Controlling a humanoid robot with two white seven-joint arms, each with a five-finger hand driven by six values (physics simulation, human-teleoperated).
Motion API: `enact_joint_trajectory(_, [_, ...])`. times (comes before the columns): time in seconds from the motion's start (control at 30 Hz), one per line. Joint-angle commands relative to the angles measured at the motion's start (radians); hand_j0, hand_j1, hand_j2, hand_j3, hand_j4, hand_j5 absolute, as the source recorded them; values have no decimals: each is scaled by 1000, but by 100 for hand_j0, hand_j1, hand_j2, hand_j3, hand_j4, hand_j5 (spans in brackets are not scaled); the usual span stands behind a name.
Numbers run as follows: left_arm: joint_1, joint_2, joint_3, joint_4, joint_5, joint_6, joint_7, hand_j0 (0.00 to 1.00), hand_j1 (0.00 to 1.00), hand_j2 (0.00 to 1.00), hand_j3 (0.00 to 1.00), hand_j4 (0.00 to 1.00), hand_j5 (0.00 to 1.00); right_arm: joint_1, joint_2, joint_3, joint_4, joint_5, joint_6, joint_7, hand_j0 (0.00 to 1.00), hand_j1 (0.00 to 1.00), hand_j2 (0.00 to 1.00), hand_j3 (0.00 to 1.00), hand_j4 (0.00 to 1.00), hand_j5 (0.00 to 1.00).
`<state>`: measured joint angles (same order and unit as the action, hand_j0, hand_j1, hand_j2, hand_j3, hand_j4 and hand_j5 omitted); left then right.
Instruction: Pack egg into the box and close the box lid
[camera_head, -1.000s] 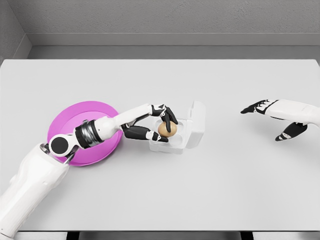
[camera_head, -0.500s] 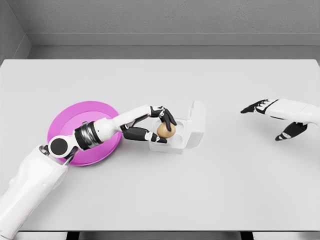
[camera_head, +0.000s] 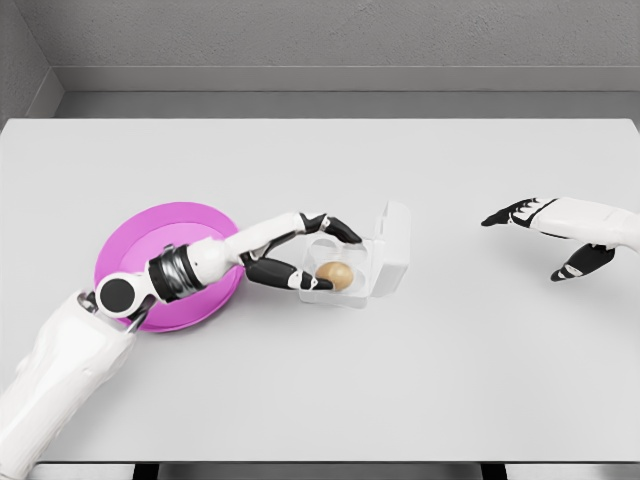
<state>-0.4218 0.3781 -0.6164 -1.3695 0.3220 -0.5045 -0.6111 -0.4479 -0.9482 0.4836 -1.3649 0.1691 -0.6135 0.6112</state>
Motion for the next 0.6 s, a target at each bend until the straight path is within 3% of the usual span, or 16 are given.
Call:
enact_joint_trajectory(0.0, [0, 2, 1, -8, 8, 1, 0, 79, 79, 79, 79, 79, 79, 0, -1, 0, 0, -6, 3, 0, 100, 100, 100, 100, 100, 100])
enact_joint_trajectory(0.57, [-3, 47, 12, -31, 17, -6, 0, 79, 79, 79, 79, 79, 79, -2, -7, 1, -19, -6, 3, 0, 100, 100, 100, 100, 100, 100])
